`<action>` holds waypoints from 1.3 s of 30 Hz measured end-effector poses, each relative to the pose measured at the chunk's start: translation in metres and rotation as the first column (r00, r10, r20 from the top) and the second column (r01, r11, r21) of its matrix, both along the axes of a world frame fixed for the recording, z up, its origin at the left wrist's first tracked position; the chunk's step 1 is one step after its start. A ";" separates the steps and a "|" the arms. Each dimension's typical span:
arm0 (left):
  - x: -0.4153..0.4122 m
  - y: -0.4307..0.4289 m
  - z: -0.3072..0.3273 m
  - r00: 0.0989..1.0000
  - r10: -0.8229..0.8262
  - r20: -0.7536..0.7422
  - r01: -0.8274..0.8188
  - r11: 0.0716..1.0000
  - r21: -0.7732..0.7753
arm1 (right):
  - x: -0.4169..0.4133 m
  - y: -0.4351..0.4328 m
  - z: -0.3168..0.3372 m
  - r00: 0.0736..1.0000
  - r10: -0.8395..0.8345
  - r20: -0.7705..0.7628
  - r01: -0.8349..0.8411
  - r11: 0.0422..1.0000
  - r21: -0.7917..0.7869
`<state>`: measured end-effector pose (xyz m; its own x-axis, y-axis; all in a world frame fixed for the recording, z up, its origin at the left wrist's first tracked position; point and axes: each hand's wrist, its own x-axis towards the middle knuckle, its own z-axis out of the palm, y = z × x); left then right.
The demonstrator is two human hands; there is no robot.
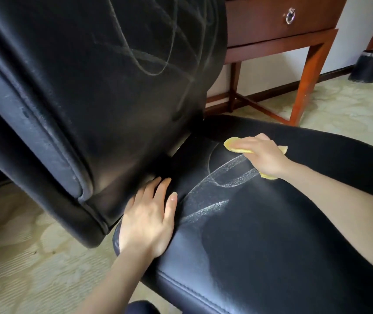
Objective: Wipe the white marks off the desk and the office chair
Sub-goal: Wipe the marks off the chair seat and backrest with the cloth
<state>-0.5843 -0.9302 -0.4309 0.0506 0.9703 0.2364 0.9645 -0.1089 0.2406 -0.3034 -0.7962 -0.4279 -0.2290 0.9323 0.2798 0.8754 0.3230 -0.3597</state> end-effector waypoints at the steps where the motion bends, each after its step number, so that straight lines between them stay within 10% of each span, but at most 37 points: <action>1: -0.001 0.003 0.000 1.000 -0.005 0.005 0.005 1.000 -0.008 | -0.002 -0.010 0.000 0.999 0.040 -0.015 -0.040 0.999 0.019; 19: -0.016 0.013 0.000 0.985 -0.084 0.149 0.085 0.996 -0.001 | -0.019 -0.175 0.002 0.867 0.494 -0.069 -0.499 0.863 -0.081; 21: -0.019 0.014 -0.001 0.981 -0.088 0.175 0.086 0.996 0.017 | -0.011 -0.150 0.008 0.905 0.425 -0.001 -0.412 0.876 -0.251; 31: -0.023 0.020 -0.006 0.967 -0.104 0.231 0.088 0.993 0.078 | -0.011 -0.033 0.016 0.986 -0.011 0.167 0.016 0.999 -0.029; 39: -0.022 0.021 -0.011 0.977 -0.102 0.187 0.076 0.988 0.137 | -0.066 0.034 0.010 0.827 -0.561 0.046 0.562 0.819 -0.118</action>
<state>-0.6064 -0.9088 -0.4420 0.0767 0.9249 0.3724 0.8864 -0.2342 0.3993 -0.3696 -0.7626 -0.4176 0.3425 0.9262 0.1573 0.8949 -0.2706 -0.3549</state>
